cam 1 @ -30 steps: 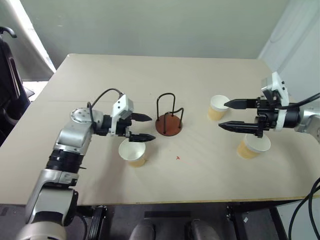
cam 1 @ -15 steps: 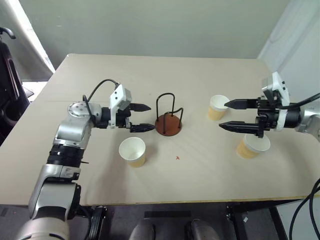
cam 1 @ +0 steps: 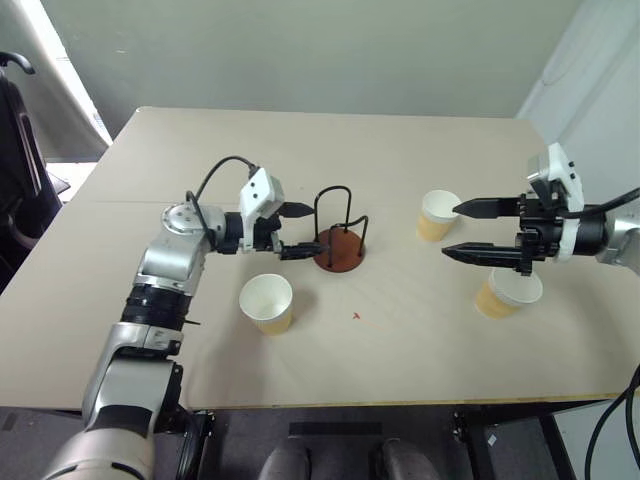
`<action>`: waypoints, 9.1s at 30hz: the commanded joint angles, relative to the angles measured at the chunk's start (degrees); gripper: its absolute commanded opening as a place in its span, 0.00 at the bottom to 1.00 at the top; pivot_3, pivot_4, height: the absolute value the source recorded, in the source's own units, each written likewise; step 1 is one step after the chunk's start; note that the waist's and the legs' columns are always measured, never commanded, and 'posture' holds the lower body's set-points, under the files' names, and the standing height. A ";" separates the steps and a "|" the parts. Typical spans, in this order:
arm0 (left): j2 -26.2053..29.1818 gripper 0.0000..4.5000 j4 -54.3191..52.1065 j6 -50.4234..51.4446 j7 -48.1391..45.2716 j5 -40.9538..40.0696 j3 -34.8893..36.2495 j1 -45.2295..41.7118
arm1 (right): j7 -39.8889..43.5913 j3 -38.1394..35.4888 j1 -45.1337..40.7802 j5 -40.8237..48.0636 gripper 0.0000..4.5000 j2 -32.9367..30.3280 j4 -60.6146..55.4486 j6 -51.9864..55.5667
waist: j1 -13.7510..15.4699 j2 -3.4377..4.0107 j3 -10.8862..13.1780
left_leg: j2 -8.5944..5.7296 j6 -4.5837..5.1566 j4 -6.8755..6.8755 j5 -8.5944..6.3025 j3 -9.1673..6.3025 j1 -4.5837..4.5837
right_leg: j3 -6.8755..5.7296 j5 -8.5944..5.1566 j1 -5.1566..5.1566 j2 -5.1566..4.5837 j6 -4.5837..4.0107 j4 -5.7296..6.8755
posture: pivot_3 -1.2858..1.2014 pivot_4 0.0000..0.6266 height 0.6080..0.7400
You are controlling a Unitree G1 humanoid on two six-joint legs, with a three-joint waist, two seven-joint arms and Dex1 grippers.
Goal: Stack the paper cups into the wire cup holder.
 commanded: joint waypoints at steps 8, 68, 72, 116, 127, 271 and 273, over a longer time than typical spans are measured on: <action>-4.74 1.00 -0.15 -3.18 2.99 1.73 -0.80 -2.42 | -0.08 -2.13 0.03 0.79 1.00 -0.55 -1.44 -0.54 | 0.43 0.00 0.00 | -0.02 0.00 0.06 0.00 0.00 -0.03 | -0.03 0.01 0.02 -0.01 0.03 -0.01 | 0.52 0.24 1.00; -12.94 0.00 -8.32 -0.06 -2.45 0.83 -8.06 -0.13 | 0.21 -7.93 4.57 5.24 1.00 -6.72 -6.14 2.60 | 1.42 0.00 0.00 | -0.03 0.01 0.13 0.00 0.15 -0.03 | -0.07 0.01 0.04 0.02 0.11 0.04 | 0.52 0.24 1.00; -13.37 0.00 -8.01 0.41 -2.16 0.53 -8.00 -0.60 | 4.61 -9.05 8.68 5.75 1.00 -11.21 -7.94 2.26 | 1.56 0.00 0.00 | -0.04 0.01 0.13 -0.01 0.16 -0.03 | -0.08 0.00 0.09 0.03 0.13 0.02 | 0.52 0.24 1.00; -5.27 0.99 -9.79 2.24 -8.91 0.06 -8.87 -3.04 | 4.57 -6.26 6.74 3.96 1.00 -11.13 -5.99 -0.67 | 1.55 0.00 0.00 | -0.03 0.08 0.27 -0.04 0.15 0.04 | -0.05 0.00 0.17 0.19 0.18 0.06 | 0.52 0.24 1.00; 0.01 0.99 -4.97 -2.98 -12.51 2.22 -8.85 -5.00 | 4.75 -4.82 4.24 3.63 1.00 -11.36 -5.24 -0.78 | 1.27 0.00 0.00 | 0.00 0.08 0.23 -0.04 0.13 0.04 | -0.04 0.00 0.14 0.13 0.17 0.05 | 0.52 0.24 1.00; 30.10 1.00 -16.92 3.76 -21.95 -10.79 -2.95 0.13 | 0.30 0.14 -13.51 2.56 0.83 2.19 -6.77 8.20 | -0.74 0.01 0.02 | 0.02 0.12 -0.20 -0.03 -0.04 -0.32 | 0.05 -0.09 -0.39 -0.08 -0.01 -0.20 | 0.52 0.24 1.00; 34.57 1.00 -18.73 -0.85 -21.95 -11.63 -5.80 2.96 | 0.10 0.19 -13.13 2.59 0.83 0.71 -6.40 8.69 | -0.84 0.02 0.02 | 0.03 0.12 -0.23 -0.03 -0.04 -0.29 | 0.09 -0.11 -0.40 -0.07 -0.05 -0.16 | 0.52 0.24 1.00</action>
